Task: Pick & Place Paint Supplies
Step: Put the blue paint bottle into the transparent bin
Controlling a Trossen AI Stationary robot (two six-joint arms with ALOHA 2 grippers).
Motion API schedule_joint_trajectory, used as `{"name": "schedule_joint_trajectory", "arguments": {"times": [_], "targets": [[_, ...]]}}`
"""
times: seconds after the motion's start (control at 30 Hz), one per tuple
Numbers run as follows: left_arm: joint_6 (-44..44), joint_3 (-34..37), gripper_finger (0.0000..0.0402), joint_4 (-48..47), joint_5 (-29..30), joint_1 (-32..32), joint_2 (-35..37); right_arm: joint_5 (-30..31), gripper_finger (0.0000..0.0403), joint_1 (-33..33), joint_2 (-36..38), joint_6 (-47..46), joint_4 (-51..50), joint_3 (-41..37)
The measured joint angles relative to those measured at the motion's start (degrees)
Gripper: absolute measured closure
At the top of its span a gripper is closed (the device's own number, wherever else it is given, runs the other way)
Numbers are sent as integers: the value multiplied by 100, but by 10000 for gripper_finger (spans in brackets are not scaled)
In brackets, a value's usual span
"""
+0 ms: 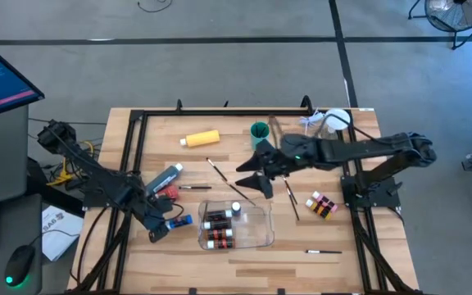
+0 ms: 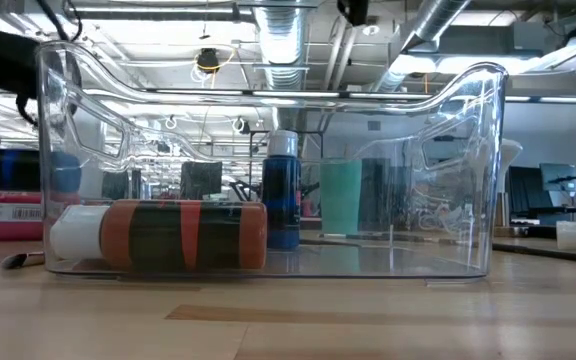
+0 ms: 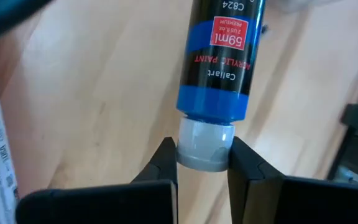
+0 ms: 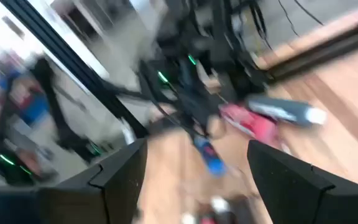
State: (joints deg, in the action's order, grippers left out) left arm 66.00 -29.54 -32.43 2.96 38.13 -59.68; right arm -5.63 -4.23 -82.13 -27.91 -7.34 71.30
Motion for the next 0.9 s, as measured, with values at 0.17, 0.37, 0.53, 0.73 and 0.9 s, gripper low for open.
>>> {"name": "schedule_joint_trajectory", "arguments": {"times": [0.17,0.37,0.53,0.73,0.9], "targets": [[0,-246,374,-122,102,0,175,-52,132,103,-624,762,-1805,1308],[23,-545,374,-486,251,0,378,-316,132,147,-1361,903,-3106,2532],[-2,-807,374,-525,493,-23,545,-789,132,98,-1997,1121,-3477,3203],[-186,-1061,374,-505,562,-162,597,-861,132,-113,-2594,1568,-3640,3915],[-420,-1237,374,-448,560,-321,559,-1099,132,-132,-3172,1609,-3727,4530]]}}
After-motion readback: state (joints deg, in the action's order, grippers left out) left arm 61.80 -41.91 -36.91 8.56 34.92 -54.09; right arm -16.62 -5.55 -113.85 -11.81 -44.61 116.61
